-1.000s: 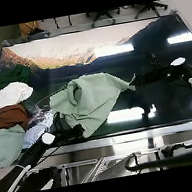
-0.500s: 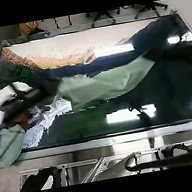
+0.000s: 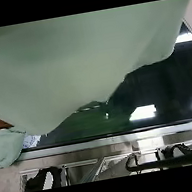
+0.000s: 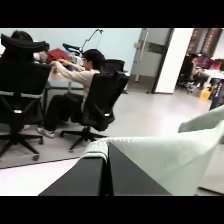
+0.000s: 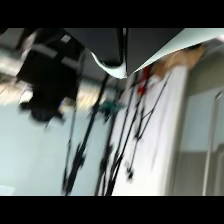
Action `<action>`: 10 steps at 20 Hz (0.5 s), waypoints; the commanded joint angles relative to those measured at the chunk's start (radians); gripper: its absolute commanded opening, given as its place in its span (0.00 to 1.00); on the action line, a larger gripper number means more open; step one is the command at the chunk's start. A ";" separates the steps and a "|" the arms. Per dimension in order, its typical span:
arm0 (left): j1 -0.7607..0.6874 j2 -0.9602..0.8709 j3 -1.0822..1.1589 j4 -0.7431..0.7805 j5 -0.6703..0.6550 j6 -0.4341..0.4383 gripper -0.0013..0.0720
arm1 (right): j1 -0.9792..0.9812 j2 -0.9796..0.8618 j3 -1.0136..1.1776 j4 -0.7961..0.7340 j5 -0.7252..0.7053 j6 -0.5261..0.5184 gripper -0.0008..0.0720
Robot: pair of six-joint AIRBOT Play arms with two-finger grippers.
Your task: Fold the shirts.
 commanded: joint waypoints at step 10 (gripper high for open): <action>-0.090 -0.454 -0.145 0.005 -0.132 0.119 0.03 | 0.101 -0.575 0.080 0.156 0.158 -0.039 0.04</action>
